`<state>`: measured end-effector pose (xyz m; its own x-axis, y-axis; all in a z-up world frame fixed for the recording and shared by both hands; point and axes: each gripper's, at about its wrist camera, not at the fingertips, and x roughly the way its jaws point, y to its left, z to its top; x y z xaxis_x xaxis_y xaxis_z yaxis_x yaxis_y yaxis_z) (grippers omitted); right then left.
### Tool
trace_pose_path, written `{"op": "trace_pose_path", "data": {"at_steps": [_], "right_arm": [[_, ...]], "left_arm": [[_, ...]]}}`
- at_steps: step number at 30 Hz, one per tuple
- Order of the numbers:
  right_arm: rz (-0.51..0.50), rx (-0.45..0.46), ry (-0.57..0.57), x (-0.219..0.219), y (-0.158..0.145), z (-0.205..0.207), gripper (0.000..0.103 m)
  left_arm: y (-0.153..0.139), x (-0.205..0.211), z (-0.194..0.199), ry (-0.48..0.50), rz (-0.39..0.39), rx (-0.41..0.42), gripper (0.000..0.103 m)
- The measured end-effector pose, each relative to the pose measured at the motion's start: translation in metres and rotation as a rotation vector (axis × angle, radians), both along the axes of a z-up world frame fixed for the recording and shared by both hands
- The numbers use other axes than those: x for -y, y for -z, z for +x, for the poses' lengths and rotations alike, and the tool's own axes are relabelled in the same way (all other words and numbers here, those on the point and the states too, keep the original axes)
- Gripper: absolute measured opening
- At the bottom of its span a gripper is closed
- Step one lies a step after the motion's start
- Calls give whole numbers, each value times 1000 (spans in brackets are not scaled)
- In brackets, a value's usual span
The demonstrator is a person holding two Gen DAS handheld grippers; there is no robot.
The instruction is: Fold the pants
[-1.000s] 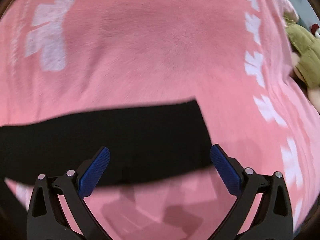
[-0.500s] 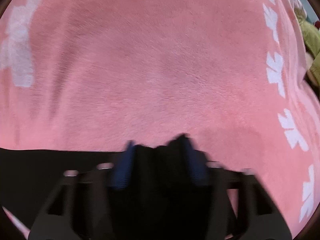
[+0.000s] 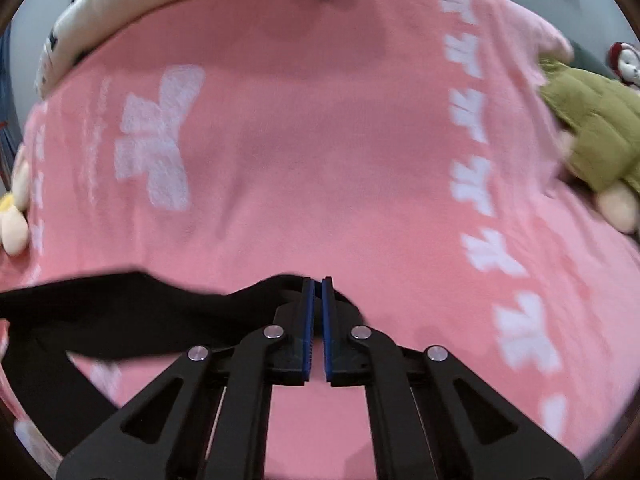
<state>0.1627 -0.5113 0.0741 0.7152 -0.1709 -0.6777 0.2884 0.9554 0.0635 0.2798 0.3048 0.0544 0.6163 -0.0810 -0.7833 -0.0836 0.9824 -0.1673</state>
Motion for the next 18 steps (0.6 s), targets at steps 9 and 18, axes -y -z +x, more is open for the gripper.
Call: {"op": "trace_pose_path", "data": {"at_steps": [9,18], "right_arm": [[39,-106,45,-18,41,-90,9],[137,-97,-12,-64,65,-86,54]], "left_arm": [[66,-3,-132,-104,-132,-154,36],[109,20,-124,-318,-438,-177,82]]}}
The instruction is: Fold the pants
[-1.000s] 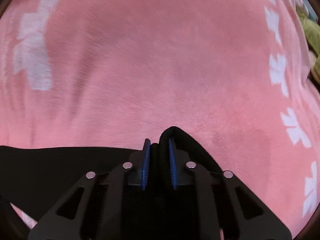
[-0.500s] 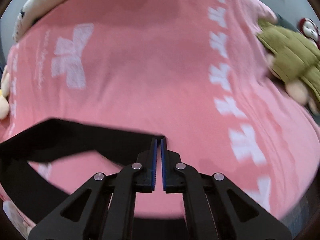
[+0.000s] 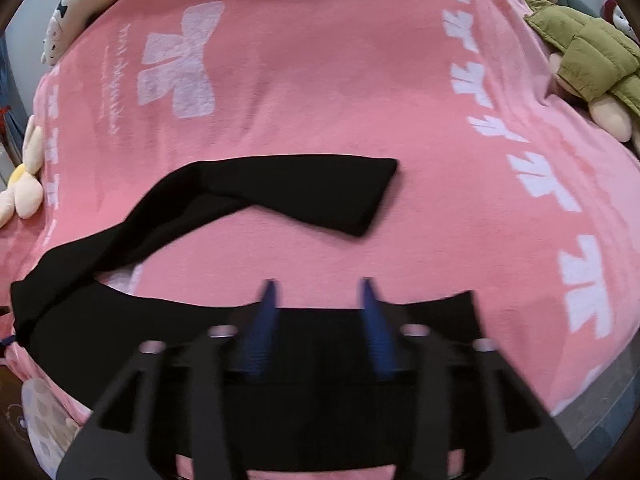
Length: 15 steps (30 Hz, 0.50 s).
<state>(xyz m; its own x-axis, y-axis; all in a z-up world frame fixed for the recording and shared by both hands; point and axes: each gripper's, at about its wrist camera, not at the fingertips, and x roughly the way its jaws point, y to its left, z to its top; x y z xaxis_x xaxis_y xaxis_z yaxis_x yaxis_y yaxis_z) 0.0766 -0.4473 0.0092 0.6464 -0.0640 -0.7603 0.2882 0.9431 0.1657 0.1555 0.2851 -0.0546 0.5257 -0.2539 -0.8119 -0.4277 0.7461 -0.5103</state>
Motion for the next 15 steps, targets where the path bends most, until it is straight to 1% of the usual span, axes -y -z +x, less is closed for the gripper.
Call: {"op": "trace_pose_path", "data": {"at_steps": [1,2,3,4,5,6,8,9,11,12,13,14,15], "right_arm": [[17,4,-8,-2,0,3,55],[38,6,-15,-4,1,6,55],[56,6,-16,-4,1,11,58],[83,5,-15,-4,1,17,60],[117,8,-17,-3,0,25,61],[164,10,-14,1,1,32,63],[246,22,4,9,3,46,63],[315,32,20,16,5,56,63],[428,47,26,21,12,72,64],[474,51,12,18,15,82,64],[489,54,3,13,17,90,64],[491,42,-18,3,21,101,64],[480,21,-47,-9,25,114,64]], "left_arm": [[9,0,8,-20,-71,-1,81],[14,-1,11,-25,-119,-1,77],[21,-2,17,-32,-190,-1,55],[24,-4,19,-39,-230,-9,34],[24,-7,20,-37,-243,-12,24],[24,-11,24,-32,-247,-13,9],[21,-22,25,-44,-268,-9,3],[17,-28,25,-55,-269,-7,3],[7,-37,21,-76,-236,3,0],[-1,-42,20,-97,-171,13,0],[-11,-46,20,-119,-105,31,0],[-22,-54,20,-137,-44,58,0],[-28,-59,22,-130,-14,66,0]]}}
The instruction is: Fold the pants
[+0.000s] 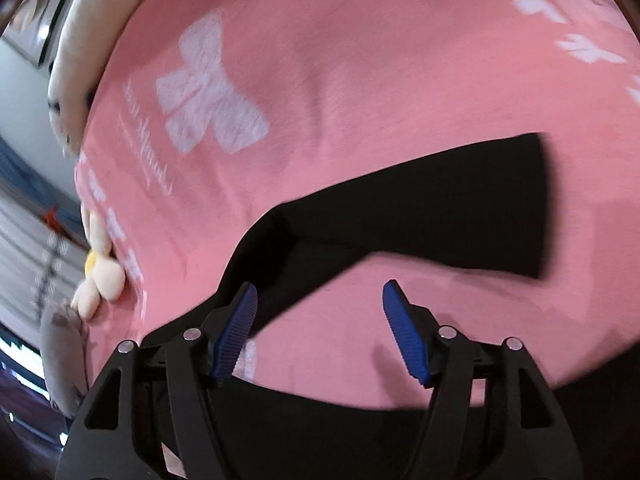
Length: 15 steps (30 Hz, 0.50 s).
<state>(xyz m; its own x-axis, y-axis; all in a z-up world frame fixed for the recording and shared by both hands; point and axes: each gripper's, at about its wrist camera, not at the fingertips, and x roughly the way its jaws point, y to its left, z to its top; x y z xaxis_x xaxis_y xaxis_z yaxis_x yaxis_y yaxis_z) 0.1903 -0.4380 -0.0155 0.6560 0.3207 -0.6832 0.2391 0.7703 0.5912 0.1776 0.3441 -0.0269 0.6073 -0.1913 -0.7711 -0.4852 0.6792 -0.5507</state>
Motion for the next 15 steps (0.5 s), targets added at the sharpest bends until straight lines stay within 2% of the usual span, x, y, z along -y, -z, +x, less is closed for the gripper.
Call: {"op": "trace_pose_path", "data": {"at_steps": [2,5,6,7,8,11,14,15], "right_arm": [[-27,-17,-35,-20,6,21,64],[-11,-15,-49,-38,10,44,64],[0,-15,-56,-42,11,49,64],[15,-13,-78,-50,12,56,64],[20,-18,-98,-58,13,62,64],[36,-43,-125,-80,22,91,66],[111,-59,-76,-80,37,120,66],[145,-62,-59,-78,43,128,58]], "left_arm": [[-1,-2,4,30,3,-29,0],[6,21,6,133,-44,-70,4],[11,33,4,169,-66,-90,21],[15,43,1,182,-82,-98,47],[21,54,-3,184,-115,-106,56],[40,75,-7,176,-174,-127,64],[46,84,-5,148,-144,-120,71],[45,84,-3,143,-153,-109,79]]}}
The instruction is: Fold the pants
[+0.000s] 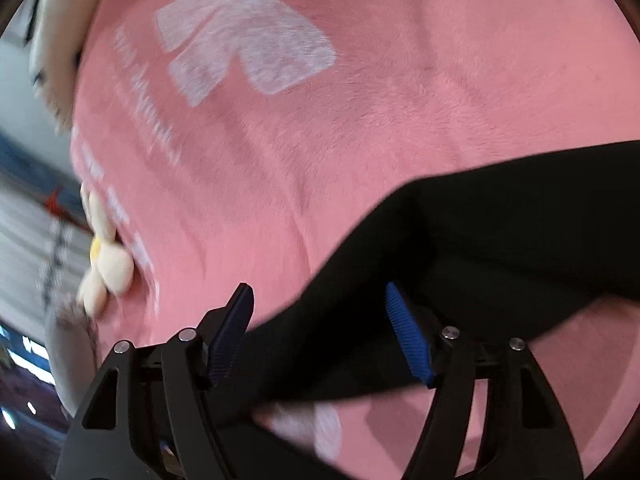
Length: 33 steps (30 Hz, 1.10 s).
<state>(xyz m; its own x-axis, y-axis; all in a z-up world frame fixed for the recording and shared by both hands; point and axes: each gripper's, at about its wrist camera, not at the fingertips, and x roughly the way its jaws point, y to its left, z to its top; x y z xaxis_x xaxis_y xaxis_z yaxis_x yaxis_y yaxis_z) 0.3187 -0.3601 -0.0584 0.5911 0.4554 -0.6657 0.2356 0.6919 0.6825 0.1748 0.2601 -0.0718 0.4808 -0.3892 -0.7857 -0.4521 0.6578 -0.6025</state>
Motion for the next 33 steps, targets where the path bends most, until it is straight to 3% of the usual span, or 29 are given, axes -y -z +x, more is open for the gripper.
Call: {"op": "trace_pose_path", "data": {"at_steps": [1,2,5,7,9,10,12,14,15,17,19,20,21,22,24,26,30,32,33], "right_arm": [[15,6,5,2,3,3,24],[-19,0,14,3,2,7,6],[-116,116,8,-3,-35,-15,6],[-222,205,-32,-14,-74,-53,6],[-322,255,-85,-29,-106,-100,6],[-372,262,-122,-39,-119,-138,6],[-406,240,-144,-54,-122,-177,8],[-408,135,-157,-59,-92,-212,14],[-407,85,-163,-59,-76,-218,23],[-439,-43,-120,-51,-41,-230,26],[-378,-64,-65,-39,-36,-242,26],[-343,-37,-34,-32,-42,-251,26],[-330,-15,-7,-26,-49,-256,31],[-334,-2,14,-22,-54,-261,44],[-357,29,75,-6,-68,-273,54],[-368,30,118,8,-73,-280,54],[-400,9,200,45,-78,-281,62],[-379,7,212,58,-75,-264,62],[-371,11,214,59,-74,-253,62]], "left_arm": [[-1,-2,4,-11,-18,22,87],[-1,-4,6,-14,-17,30,87],[5,-18,19,-41,-8,44,79],[0,-29,27,-24,52,66,23],[-4,-43,31,9,38,84,3],[-5,-55,30,6,31,76,0],[-5,-73,25,-23,66,59,0],[1,-87,18,-48,79,33,0],[4,-91,11,-54,46,24,1],[5,-94,-6,-74,-37,20,11],[-5,-85,-27,-72,-51,47,47],[-10,-78,-36,-69,-43,53,59],[-13,-70,-41,-66,-40,53,80],[-13,-60,-46,-65,-50,61,84],[-6,-44,-49,-52,-127,74,84],[9,-22,-31,-38,-199,51,84],[34,-6,-10,-85,-223,29,79],[34,-10,-8,-124,-210,34,72],[31,-12,-8,-132,-197,36,56]]}}
